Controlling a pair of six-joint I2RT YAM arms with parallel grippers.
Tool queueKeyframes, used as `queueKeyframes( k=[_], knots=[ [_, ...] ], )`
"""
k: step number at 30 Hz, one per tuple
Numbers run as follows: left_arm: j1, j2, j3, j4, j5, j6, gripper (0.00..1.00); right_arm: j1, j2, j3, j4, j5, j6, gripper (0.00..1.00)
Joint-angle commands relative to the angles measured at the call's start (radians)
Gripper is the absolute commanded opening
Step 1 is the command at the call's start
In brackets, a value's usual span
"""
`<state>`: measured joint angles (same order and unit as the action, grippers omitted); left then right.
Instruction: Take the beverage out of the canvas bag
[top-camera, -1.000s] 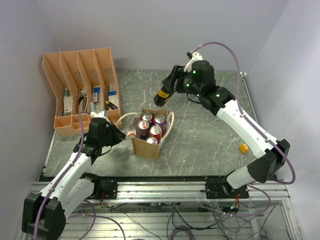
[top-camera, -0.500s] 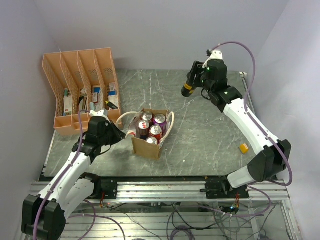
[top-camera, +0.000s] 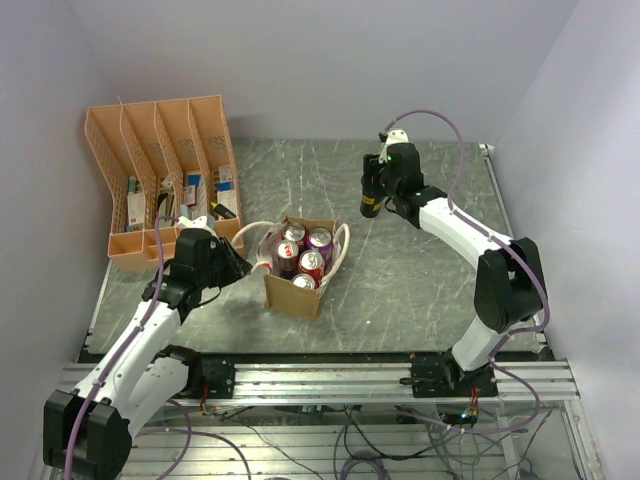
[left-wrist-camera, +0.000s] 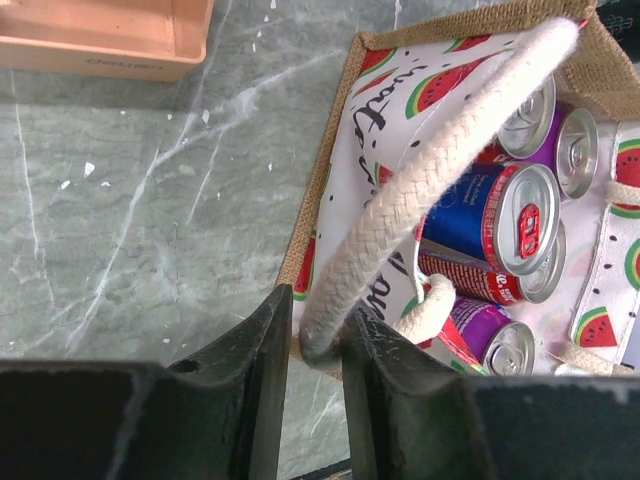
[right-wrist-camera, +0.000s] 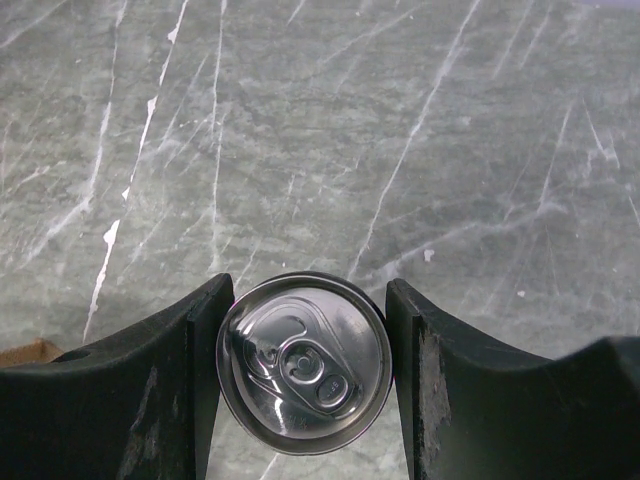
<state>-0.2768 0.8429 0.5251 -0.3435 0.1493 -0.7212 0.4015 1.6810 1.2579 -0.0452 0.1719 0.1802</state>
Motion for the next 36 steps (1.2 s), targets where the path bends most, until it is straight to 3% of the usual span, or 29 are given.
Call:
queueKeyframes(
  k=[1, 9, 18, 26, 32, 36],
  knots=[
    [-0.007, 0.011, 0.052, -0.021, -0.006, 0.011, 0.38, 0.004, 0.015, 0.032, 0.175, -0.024, -0.07, 0.0],
    [-0.007, 0.034, 0.074, -0.026, -0.008, 0.023, 0.44, 0.002, 0.12, 0.111, 0.138, -0.015, -0.106, 0.0],
    [-0.007, 0.047, 0.099, -0.046, -0.033, 0.052, 0.59, 0.0, 0.143, 0.114, 0.128, -0.02, -0.096, 0.0],
    [-0.007, 0.062, 0.15, -0.085, -0.051, 0.095, 0.76, -0.003, 0.19, 0.134, 0.09, -0.013, -0.09, 0.16],
    [-0.007, 0.07, 0.156, -0.08, -0.061, 0.097, 0.8, -0.004, 0.189, 0.134, 0.065, -0.007, -0.094, 0.38],
    [-0.007, 0.084, 0.172, -0.093, -0.06, 0.114, 0.8, -0.004, 0.171, 0.132, 0.037, 0.016, -0.104, 0.61]
  ],
)
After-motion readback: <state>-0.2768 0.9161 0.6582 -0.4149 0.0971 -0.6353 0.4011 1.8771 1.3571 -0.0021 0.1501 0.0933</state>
